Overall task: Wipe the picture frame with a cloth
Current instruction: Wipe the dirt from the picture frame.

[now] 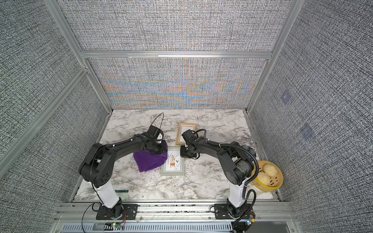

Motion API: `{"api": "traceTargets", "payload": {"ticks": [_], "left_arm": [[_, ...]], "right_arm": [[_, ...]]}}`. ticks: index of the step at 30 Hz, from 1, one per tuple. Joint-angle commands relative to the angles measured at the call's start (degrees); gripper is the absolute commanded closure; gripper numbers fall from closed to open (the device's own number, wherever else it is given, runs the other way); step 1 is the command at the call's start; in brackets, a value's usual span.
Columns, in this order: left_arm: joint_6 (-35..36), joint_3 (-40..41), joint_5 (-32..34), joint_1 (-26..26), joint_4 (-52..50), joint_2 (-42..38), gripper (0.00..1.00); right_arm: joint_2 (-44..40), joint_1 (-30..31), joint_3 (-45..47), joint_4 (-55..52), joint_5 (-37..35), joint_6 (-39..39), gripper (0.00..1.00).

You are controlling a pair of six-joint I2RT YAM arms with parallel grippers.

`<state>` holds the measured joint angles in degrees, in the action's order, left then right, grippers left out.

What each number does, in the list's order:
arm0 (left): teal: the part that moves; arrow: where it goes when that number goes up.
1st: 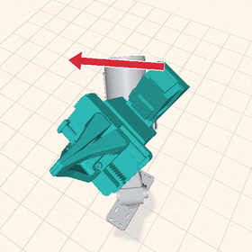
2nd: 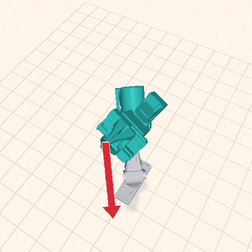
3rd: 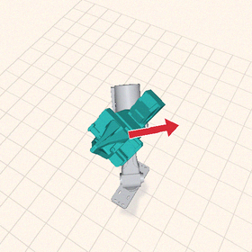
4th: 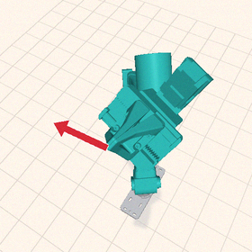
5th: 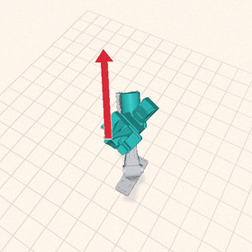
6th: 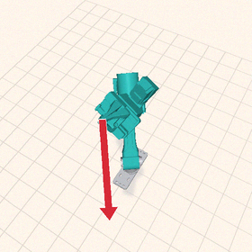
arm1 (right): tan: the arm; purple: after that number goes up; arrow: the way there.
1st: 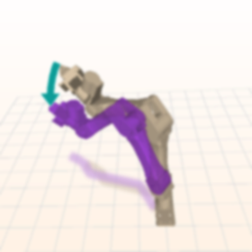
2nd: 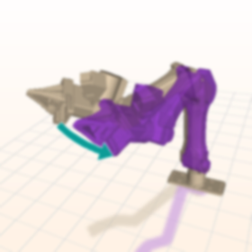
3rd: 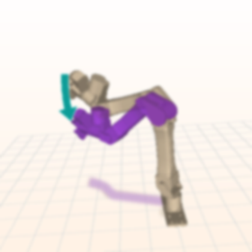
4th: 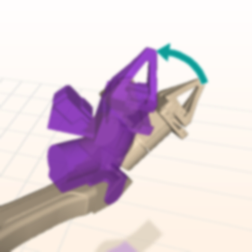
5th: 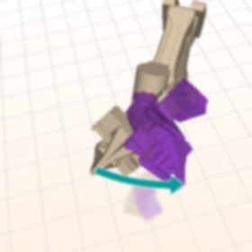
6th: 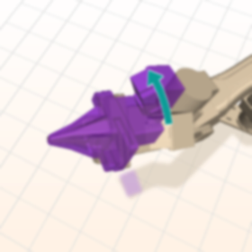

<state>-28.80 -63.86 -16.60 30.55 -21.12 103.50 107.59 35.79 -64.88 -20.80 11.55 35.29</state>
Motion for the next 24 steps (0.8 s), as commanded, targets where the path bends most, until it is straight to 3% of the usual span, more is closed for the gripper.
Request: {"api": "traceTargets", "payload": {"ticks": [1,5,8,20,24], "left_arm": [[0.91,-1.08,1.47,0.03,0.99,1.15,1.00],[1.53,-0.66,7.02,-0.11,0.35,1.19,1.00],[1.43,0.51,7.01,-0.07,1.06,1.09,1.00],[-2.94,15.00,-5.87,-0.04,6.69,-6.65,1.00],[-5.64,20.69,-6.84,0.00,7.77,-11.92,1.00]], "right_arm": [[2.23,0.27,1.59,-7.96,-4.32,-0.16,0.83],[2.27,0.31,2.17,-7.69,-4.50,0.41,0.83],[2.45,0.26,2.95,-7.29,-4.79,1.30,0.84],[3.63,0.29,5.45,-8.12,-8.54,8.43,0.88],[3.70,0.27,6.73,-7.34,-9.50,11.03,0.88]]}}
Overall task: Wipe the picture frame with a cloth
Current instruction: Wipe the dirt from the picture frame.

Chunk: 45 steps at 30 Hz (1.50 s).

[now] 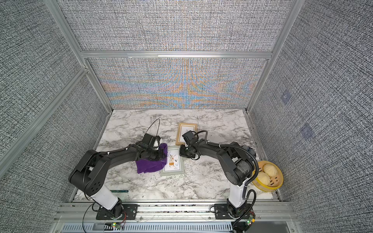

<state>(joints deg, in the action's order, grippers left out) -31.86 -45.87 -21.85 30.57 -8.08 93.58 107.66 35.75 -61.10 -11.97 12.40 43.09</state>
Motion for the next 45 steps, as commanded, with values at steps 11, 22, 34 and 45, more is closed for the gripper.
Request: {"api": "traceTargets", "payload": {"ticks": [11,22,34,45], "left_arm": [[-7.86,16.24,-4.23,3.93,0.24,-13.18,1.00],[-9.49,18.03,5.47,6.87,-7.23,-19.55,1.00],[-1.83,2.93,13.08,1.14,-9.34,-6.18,1.00],[5.70,-8.77,11.77,-4.61,-8.75,2.91,1.00]], "right_arm": [[3.83,0.26,3.59,-15.72,-11.01,4.02,0.88],[4.13,0.21,3.80,-15.28,-10.82,3.77,0.88],[3.97,-0.02,6.34,-15.10,-11.10,2.70,0.89],[5.41,0.02,6.74,-15.46,-12.66,1.21,0.90]]}}
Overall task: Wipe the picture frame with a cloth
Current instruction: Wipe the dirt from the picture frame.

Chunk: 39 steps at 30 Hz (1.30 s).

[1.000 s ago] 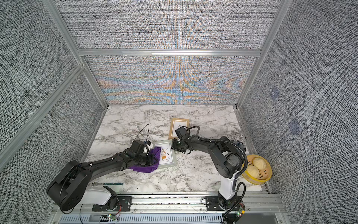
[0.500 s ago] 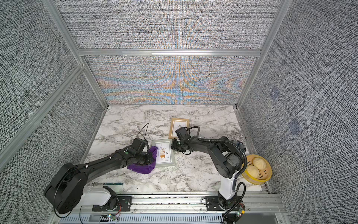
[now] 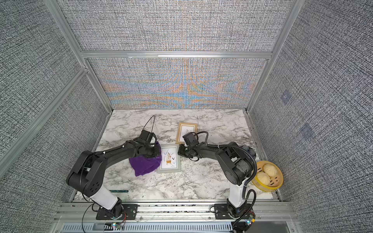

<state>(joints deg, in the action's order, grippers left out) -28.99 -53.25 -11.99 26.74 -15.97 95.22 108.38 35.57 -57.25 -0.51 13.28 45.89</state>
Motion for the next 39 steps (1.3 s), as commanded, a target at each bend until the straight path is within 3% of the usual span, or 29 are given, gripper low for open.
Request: {"api": "traceTargets", "payload": {"ticks": [1,8,20,32,39], "left_arm": [[3.10,-2.23,1.37,-1.07,-0.50,2.17,1.00],[4.03,-5.98,-4.08,-1.34,-1.02,6.28,1.00],[-1.15,8.38,-7.30,-0.67,-2.31,-2.10,1.00],[-8.81,21.29,-8.53,4.98,-5.41,-15.53,1.00],[-8.56,18.20,-5.08,5.39,-5.04,-13.09,1.00]], "right_arm": [[4.78,0.20,3.01,-26.84,-13.63,-1.59,0.90],[4.76,0.26,3.03,-26.73,-13.54,-1.44,0.90],[5.00,0.27,3.47,-25.61,-12.36,2.24,0.91],[4.92,0.20,3.71,-25.06,-11.96,3.15,0.92],[5.06,0.21,3.97,-24.75,-11.87,2.63,0.92]]}}
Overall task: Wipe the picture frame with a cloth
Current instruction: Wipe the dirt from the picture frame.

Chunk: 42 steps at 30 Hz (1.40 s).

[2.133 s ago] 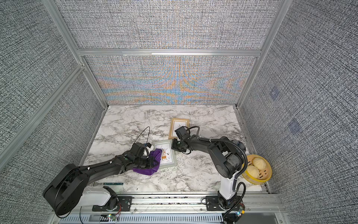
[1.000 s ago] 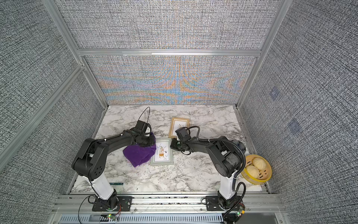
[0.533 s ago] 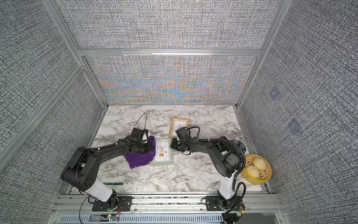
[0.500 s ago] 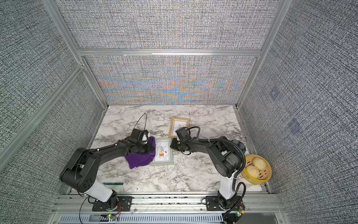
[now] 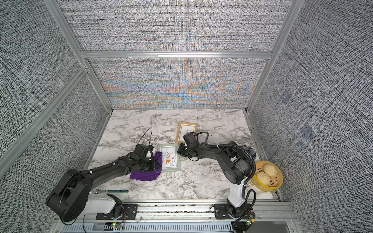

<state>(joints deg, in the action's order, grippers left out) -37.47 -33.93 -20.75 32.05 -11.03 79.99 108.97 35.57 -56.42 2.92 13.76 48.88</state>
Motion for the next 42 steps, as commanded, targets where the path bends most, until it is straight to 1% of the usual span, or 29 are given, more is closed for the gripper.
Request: {"api": "traceTargets", "payload": {"ticks": [1,6,12,16,19,25,32,36,42], "left_arm": [[0.10,-2.58,4.58,-0.09,-9.62,3.10,1.00],[4.08,-9.04,5.55,-3.00,-9.62,6.62,1.00],[8.72,-13.72,6.95,-6.68,-8.86,11.33,1.00],[9.84,-18.28,5.73,-7.27,-6.25,15.39,1.00],[10.94,-21.46,7.34,-7.68,-6.55,18.42,1.00],[12.40,-26.35,8.52,-9.37,-6.30,22.09,1.00],[13.74,-33.79,6.75,-10.26,-7.16,27.94,1.00],[13.77,-32.59,6.24,-10.26,-7.86,27.55,1.00],[11.92,-23.33,3.08,-10.04,-7.52,20.22,1.00]], "right_arm": [[4.41,0.21,3.16,-28.30,-12.44,-0.45,0.92],[4.67,0.22,3.15,-28.73,-12.88,-1.69,0.92],[5.12,0.21,3.46,-29.86,-13.93,-3.90,0.92],[5.41,0.25,4.02,-30.07,-14.26,-4.76,0.92],[5.30,0.20,4.40,-30.16,-14.54,-4.93,0.92],[5.25,0.25,4.67,-30.17,-15.07,-5.04,0.92],[4.77,0.20,4.83,-29.90,-15.14,-4.94,0.93],[4.32,0.23,4.83,-29.86,-15.08,-4.34,0.93],[4.58,0.20,4.68,-29.96,-14.81,-3.36,0.93]]}}
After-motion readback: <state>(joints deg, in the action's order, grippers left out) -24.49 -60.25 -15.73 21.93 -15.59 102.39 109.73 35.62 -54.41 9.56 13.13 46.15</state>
